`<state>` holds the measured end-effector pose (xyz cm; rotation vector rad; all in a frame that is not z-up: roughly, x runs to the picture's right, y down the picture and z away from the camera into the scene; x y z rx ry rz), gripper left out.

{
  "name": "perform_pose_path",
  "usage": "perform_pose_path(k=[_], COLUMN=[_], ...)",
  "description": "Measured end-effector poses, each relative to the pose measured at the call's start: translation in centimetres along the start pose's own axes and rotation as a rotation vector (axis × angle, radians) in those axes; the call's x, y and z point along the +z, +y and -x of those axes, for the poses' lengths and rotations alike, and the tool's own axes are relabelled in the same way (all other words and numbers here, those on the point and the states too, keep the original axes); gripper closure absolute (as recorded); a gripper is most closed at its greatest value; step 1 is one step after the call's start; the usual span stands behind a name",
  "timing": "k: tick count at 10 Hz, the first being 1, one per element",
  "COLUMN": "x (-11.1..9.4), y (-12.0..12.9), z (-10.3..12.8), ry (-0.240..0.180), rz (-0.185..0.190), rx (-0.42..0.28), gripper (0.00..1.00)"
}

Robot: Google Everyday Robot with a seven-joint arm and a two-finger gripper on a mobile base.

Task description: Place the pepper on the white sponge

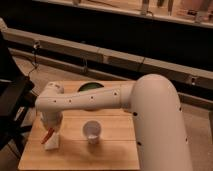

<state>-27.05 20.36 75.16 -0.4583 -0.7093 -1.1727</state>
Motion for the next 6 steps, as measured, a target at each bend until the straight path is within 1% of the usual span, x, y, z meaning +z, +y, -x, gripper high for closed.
perform_pose_path(k=[3,5,6], x=[0.38,0.40,0.25], y=[-0.15,0.09,0.01], z=[0.03,-0.05,-0.24], ry=[-0.013,-0.016,-0.014], rz=[-0.017,-0.040,-0.030], rx=[-0.002,0.001,0.004], gripper=[0.27,0.28,0.34])
